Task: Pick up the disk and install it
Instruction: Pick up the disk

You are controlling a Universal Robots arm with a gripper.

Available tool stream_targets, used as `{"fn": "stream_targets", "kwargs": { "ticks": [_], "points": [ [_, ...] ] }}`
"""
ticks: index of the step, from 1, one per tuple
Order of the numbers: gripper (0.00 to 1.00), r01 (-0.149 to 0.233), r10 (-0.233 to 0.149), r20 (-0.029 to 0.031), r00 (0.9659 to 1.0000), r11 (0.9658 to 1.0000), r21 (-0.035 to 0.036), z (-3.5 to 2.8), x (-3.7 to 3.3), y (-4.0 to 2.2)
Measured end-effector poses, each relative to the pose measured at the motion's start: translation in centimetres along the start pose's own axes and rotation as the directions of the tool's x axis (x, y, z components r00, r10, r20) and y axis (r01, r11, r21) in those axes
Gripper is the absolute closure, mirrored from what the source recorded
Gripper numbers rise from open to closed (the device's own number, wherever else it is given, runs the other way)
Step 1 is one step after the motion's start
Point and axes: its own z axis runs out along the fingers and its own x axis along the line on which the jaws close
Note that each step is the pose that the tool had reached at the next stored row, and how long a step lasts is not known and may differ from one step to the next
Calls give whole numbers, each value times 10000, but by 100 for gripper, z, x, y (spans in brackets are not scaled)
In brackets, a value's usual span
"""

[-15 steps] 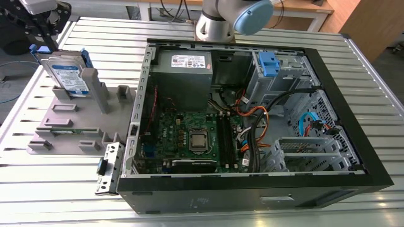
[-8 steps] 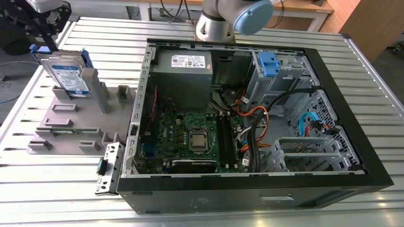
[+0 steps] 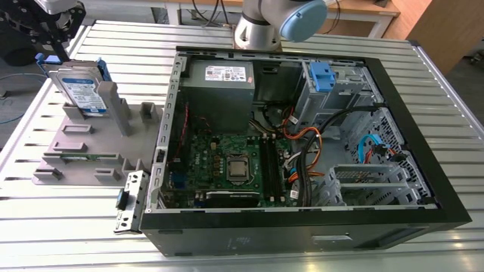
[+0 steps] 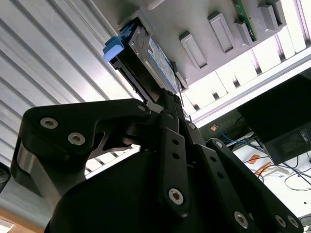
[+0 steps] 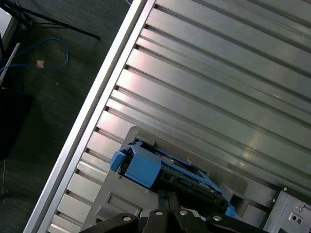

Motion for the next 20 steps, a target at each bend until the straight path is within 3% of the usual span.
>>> {"fn": "stream_targets", "kwargs": {
  "ticks": [20],
  "points": [
    [89, 298, -298, -7, 9996, 9996, 5, 0, 0, 0]
  ]
}}
